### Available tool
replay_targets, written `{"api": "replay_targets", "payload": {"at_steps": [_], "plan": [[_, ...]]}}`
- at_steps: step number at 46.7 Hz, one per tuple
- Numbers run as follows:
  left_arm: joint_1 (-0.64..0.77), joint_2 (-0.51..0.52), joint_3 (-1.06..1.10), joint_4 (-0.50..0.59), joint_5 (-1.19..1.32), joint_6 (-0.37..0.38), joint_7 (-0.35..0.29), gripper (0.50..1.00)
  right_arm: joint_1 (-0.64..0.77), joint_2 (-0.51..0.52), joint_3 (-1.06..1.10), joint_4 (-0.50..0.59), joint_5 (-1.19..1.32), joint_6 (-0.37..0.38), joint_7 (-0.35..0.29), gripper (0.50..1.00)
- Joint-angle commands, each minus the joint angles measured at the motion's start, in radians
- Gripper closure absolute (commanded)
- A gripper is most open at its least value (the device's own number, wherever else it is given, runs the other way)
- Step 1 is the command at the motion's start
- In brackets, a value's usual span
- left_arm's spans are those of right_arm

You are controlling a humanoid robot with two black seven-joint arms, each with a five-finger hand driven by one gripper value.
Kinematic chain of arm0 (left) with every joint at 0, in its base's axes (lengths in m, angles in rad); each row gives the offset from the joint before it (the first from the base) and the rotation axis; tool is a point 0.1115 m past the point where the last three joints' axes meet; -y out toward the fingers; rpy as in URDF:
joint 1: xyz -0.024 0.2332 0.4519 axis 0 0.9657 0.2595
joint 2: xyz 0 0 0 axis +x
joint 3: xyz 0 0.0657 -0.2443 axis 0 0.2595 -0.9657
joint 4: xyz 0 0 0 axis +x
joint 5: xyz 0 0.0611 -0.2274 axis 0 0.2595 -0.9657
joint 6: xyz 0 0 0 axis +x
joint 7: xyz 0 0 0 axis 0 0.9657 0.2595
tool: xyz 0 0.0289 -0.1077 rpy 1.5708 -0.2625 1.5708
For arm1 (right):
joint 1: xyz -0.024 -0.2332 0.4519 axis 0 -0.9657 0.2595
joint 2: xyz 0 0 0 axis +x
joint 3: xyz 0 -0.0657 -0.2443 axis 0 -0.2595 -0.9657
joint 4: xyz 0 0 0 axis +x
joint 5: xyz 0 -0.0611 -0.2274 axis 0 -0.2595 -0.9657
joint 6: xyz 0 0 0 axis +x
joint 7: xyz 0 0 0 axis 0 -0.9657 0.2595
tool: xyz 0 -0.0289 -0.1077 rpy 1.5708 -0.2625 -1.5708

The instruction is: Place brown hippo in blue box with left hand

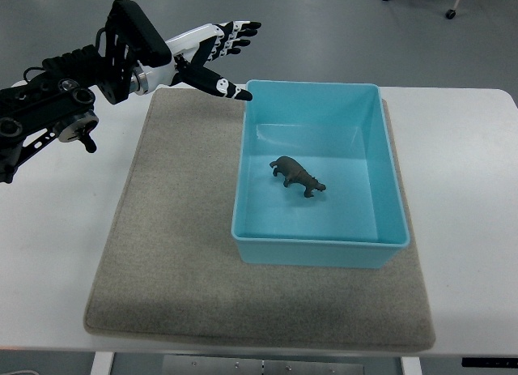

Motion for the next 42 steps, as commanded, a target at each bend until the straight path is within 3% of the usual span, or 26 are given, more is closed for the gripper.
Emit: {"api": "replay_targets", "payload": {"at_steps": [1, 13, 22, 26, 34, 42], "plan": [[0.017, 0.03, 0.003, 0.002, -0.108, -0.061, 0.0, 0.501, 0.0, 0.0, 0.0, 0.0, 0.0, 0.0, 0.0, 0.564], [0.083, 0.103, -0.002, 0.037, -0.383, -0.211, 0.001, 0.501, 0.0, 0.0, 0.0, 0.0, 0.0, 0.0, 0.0, 0.564], [0.14, 0.108, -0.002, 0.185, -0.616, -0.443, 0.006, 0.501, 0.0, 0.0, 0.0, 0.0, 0.0, 0.0, 0.0, 0.564], [0.169, 0.108, -0.003, 0.243, -0.7, -0.45, 0.029, 0.501, 0.0, 0.0, 0.0, 0.0, 0.0, 0.0, 0.0, 0.564], [0.214, 0.097, -0.003, 0.353, -0.877, -0.45, 0.139, 0.501, 0.0, 0.0, 0.0, 0.0, 0.0, 0.0, 0.0, 0.564], [0.221, 0.093, -0.006, 0.373, -0.94, -0.45, 0.195, 0.501, 0.0, 0.0, 0.0, 0.0, 0.0, 0.0, 0.0, 0.564]]}}
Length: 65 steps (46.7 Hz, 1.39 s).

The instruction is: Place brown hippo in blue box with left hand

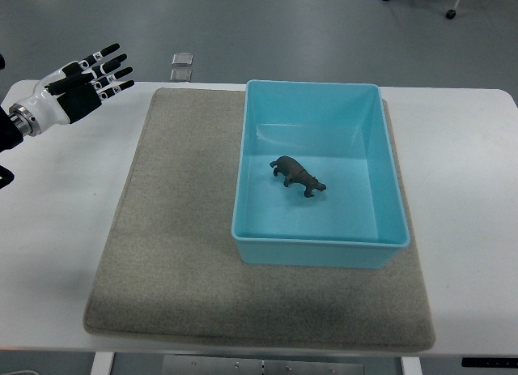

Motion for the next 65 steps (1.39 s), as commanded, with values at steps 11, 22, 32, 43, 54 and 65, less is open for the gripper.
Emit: {"api": "replay_targets", "payload": {"at_steps": [11, 22, 32, 43, 54, 65], "plan": [[0.01, -0.025, -0.044, 0.003, -0.011, 0.0, 0.015, 0.501, 0.0, 0.0, 0.0, 0.0, 0.0, 0.0, 0.0, 0.564], [0.007, -0.065, -0.095, 0.004, -0.004, 0.0, 0.028, 0.501, 0.0, 0.0, 0.0, 0.0, 0.0, 0.0, 0.0, 0.564], [0.006, -0.094, -0.107, 0.004, -0.004, 0.0, 0.028, 0.501, 0.0, 0.0, 0.0, 0.0, 0.0, 0.0, 0.0, 0.564], [0.004, -0.092, -0.109, 0.004, -0.006, 0.0, 0.028, 0.501, 0.0, 0.0, 0.0, 0.0, 0.002, 0.001, 0.0, 0.564], [0.006, -0.092, -0.109, 0.006, 0.002, 0.0, 0.028, 0.501, -0.002, 0.0, 0.002, 0.005, -0.005, 0.011, -0.005, 0.564], [0.004, -0.094, -0.109, 0.006, 0.003, 0.0, 0.03, 0.501, -0.002, 0.0, 0.0, 0.018, -0.008, 0.017, -0.006, 0.564]]}}
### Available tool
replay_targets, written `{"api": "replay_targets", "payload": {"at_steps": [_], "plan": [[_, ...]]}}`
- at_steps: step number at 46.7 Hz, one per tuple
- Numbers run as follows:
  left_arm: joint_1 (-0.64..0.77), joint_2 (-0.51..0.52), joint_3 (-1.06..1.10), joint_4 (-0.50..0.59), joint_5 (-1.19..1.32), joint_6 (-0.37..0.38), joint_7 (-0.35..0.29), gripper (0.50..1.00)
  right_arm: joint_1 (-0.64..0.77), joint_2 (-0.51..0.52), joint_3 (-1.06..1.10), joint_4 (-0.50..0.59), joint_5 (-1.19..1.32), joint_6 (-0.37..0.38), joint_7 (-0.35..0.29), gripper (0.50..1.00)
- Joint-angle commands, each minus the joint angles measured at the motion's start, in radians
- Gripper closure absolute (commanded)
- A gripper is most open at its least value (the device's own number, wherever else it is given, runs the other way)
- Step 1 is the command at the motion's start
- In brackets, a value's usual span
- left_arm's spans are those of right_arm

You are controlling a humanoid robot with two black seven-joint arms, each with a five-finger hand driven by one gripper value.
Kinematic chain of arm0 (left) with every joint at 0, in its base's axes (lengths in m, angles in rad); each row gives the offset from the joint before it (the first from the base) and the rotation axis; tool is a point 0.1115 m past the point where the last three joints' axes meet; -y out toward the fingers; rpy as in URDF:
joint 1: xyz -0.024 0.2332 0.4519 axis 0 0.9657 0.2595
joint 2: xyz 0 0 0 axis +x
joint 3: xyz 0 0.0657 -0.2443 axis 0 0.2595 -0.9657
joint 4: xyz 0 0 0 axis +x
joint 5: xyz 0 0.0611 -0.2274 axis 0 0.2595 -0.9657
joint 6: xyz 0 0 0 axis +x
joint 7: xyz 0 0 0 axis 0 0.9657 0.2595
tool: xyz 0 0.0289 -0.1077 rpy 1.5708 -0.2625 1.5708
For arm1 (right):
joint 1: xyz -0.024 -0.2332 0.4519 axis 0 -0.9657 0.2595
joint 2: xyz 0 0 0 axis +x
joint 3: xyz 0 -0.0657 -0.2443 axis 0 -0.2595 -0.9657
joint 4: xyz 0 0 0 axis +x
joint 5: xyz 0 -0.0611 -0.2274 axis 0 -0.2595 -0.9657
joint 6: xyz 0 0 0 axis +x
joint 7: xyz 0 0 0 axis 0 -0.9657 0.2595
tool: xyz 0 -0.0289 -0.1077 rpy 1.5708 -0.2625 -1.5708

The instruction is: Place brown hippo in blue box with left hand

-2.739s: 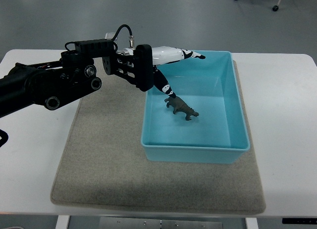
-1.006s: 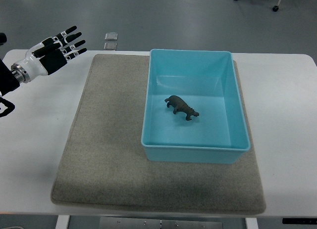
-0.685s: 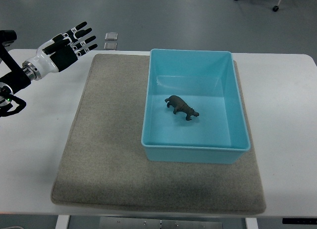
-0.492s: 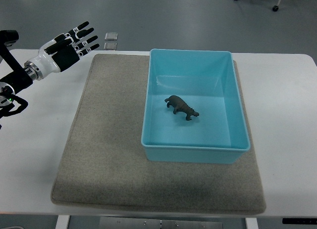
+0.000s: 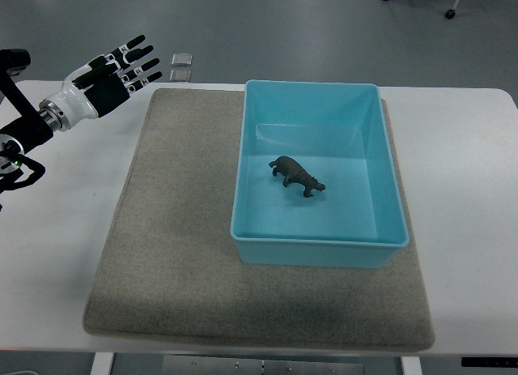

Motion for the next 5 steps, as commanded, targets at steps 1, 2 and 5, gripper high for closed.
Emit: {"api": "replay_targets", "payload": {"at_steps": [1, 2, 5], "plan": [[-0.003, 0.0, 0.0, 0.0, 0.002, 0.0, 0.001, 0.501, 0.0, 0.0, 0.0, 0.002, 0.0, 0.0, 0.0, 0.564], [-0.003, 0.0, 0.0, 0.0, 0.002, 0.0, 0.0, 0.501, 0.0, 0.0, 0.0, 0.002, 0.0, 0.0, 0.0, 0.564], [-0.004, 0.001, 0.0, 0.0, 0.002, 0.0, 0.001, 0.501, 0.0, 0.0, 0.0, 0.002, 0.0, 0.0, 0.0, 0.564]]}}
